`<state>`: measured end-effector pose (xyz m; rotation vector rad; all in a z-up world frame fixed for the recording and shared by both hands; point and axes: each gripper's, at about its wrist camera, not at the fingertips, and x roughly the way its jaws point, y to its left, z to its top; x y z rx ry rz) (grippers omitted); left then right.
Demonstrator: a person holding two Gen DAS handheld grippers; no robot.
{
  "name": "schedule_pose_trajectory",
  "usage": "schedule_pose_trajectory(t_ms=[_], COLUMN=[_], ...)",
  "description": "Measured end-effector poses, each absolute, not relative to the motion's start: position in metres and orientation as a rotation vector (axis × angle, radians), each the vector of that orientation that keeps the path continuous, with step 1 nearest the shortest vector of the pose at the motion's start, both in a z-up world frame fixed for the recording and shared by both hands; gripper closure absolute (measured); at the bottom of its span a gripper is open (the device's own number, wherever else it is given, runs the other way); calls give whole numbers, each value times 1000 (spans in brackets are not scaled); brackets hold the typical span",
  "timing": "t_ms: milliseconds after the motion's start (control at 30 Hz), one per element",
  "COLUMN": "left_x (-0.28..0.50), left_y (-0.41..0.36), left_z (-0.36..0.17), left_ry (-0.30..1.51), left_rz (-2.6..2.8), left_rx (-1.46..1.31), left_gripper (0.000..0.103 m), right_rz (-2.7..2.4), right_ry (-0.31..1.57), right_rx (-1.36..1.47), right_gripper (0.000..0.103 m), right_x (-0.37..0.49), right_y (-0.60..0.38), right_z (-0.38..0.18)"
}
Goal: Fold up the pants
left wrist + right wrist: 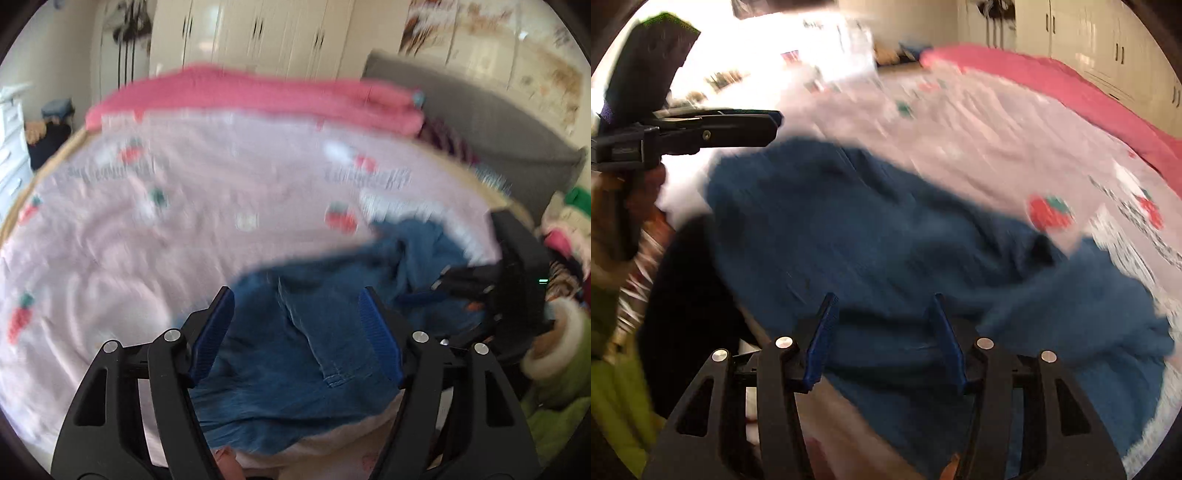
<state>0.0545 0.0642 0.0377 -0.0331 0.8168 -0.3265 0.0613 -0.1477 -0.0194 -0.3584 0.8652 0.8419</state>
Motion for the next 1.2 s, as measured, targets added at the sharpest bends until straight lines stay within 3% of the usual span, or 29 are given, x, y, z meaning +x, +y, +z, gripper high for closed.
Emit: schedule_pose_trajectory(t_ms=[167, 333, 433, 500, 600, 800, 1000, 1200], left_x=[56, 58, 49, 39, 31, 59, 88, 87], left_y=[59, 57, 58, 56, 46, 8, -59, -74], left_z=[-21, -23, 0, 19, 48, 58, 21, -9], left_ry=[915, 910, 876, 826, 753, 757, 876, 882], left_rz=[-265, -242, -269, -300, -295, -415, -584, -645], left_rx=[51, 79, 17, -5, 33, -21, -54, -57], left_gripper=[41, 41, 40, 30, 24, 22, 22, 22], right_rz=[830, 861, 923, 917, 853, 651, 534, 522], right_ry=[871, 887, 893, 859, 799, 791, 875, 984], right_rx=[-384, -324, -147, -61, 28, -15, -125, -182], right_gripper=[52, 42, 39, 34, 28, 27, 27, 27], right_x=[58, 57, 65, 70, 84, 142, 209, 258], right_y=[-161, -164, -186, -207, -239, -257, -253, -238], right_z=[-36, -36, -14, 3, 26, 43, 30, 6])
